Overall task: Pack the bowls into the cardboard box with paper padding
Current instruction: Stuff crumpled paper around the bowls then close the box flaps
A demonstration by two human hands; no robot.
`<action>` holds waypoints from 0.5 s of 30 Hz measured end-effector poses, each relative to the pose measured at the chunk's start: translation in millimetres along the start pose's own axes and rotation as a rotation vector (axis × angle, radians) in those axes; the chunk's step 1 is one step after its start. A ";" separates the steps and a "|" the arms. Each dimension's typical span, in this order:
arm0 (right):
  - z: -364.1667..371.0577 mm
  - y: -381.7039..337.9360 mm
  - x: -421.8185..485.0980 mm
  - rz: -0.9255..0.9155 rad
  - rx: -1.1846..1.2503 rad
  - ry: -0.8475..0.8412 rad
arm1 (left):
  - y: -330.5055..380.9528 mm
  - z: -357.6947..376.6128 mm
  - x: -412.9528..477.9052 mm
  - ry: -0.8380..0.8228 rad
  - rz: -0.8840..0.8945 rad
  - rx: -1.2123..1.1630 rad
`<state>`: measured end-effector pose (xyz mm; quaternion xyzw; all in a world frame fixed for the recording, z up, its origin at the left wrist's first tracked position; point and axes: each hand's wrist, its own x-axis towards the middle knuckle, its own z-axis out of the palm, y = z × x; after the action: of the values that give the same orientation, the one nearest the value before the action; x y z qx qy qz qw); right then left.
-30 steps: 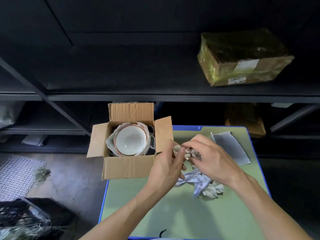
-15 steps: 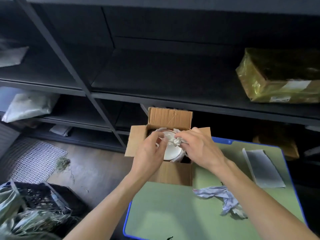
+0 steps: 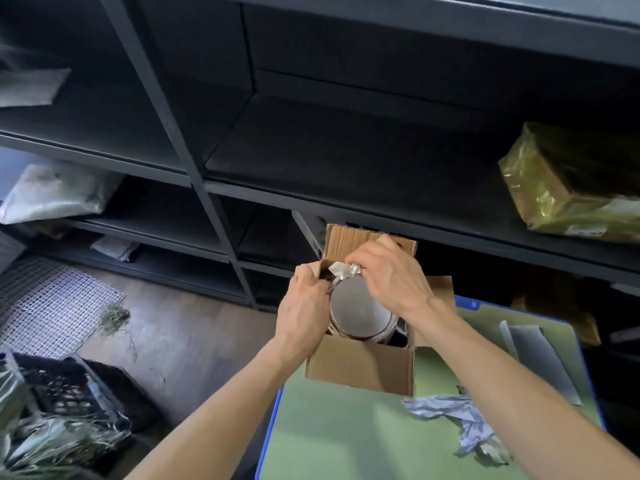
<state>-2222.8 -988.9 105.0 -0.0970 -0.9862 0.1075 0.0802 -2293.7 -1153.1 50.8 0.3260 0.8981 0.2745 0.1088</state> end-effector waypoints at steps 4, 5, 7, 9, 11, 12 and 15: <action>10.1 -12.8 24.7 -0.092 -0.021 -0.066 | -5.2 0.6 -4.3 0.016 0.029 -0.070; 14.5 -15.2 28.5 -0.130 -0.025 -0.088 | -5.2 0.1 -4.7 0.018 0.046 -0.067; 22.8 -17.8 31.9 -0.187 -0.046 -0.126 | -5.2 -1.4 -5.7 0.004 0.040 -0.041; 28.5 -16.8 31.1 -0.208 -0.046 -0.137 | -5.5 -1.7 -6.7 0.010 0.030 0.015; 32.8 -12.8 26.5 -0.205 -0.025 -0.135 | -5.1 -2.1 -9.4 0.033 0.043 0.007; 34.5 -11.3 23.5 -0.206 -0.021 -0.143 | -5.2 -2.8 -11.1 0.048 0.053 -0.002; 37.9 -9.9 15.8 -0.213 -0.029 -0.194 | -6.9 -1.0 -14.4 0.081 0.082 0.021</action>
<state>-2246.6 -1002.5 72.9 0.0179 -0.9955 0.0931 -0.0062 -2286.7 -1167.2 47.9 0.3521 0.8905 0.2823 0.0576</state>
